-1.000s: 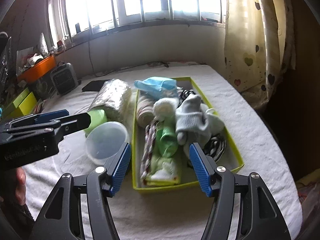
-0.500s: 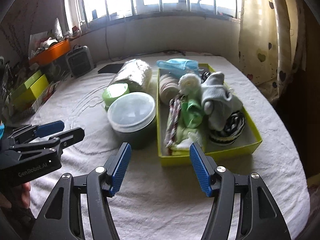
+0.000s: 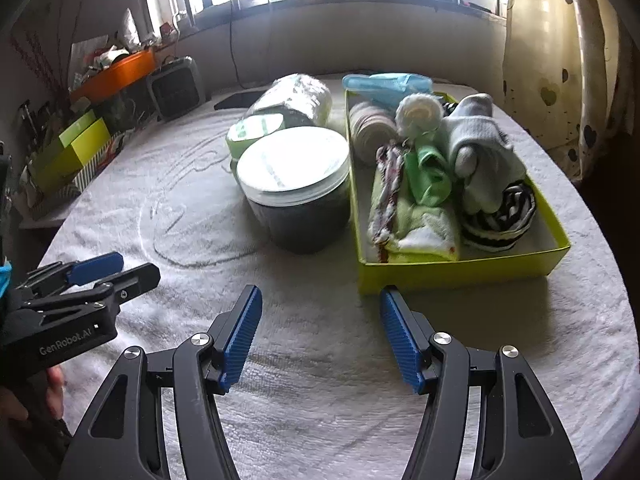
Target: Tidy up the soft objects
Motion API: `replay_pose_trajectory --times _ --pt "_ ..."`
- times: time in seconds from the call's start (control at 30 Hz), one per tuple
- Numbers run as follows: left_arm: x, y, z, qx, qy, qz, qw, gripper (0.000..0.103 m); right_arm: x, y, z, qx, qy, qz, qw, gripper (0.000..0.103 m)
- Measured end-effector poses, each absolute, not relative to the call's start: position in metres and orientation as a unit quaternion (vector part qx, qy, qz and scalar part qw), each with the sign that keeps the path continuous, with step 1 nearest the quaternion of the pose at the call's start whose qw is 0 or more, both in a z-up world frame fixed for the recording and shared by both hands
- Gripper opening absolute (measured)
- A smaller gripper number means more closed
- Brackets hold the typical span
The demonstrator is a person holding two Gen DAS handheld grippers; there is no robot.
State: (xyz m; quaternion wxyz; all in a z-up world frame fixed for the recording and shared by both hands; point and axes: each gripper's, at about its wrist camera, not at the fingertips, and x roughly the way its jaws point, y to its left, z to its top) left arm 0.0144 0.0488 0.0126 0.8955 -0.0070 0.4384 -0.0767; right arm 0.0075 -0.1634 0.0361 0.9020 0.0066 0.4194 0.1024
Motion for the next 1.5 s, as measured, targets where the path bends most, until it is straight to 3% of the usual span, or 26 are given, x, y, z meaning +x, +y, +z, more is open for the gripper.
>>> replay_pose_trajectory --times 0.6,0.77,0.9,1.5 --pt "0.021 0.043 0.004 0.008 0.438 -0.057 0.897 0.072 0.017 -0.153 0.026 -0.040 0.439 0.073 0.895 0.062" --pt "0.022 0.036 0.002 0.021 0.438 -0.045 0.897 0.074 0.020 -0.160 0.023 -0.029 0.445 0.054 0.893 0.077" --pt "0.021 0.035 0.001 0.017 0.436 -0.042 0.899 0.080 0.020 -0.160 0.024 -0.031 0.445 0.054 0.893 0.078" --pt "0.022 0.030 0.000 0.021 0.435 -0.035 0.900 0.083 0.021 -0.159 0.023 -0.030 0.446 0.056 0.893 0.080"
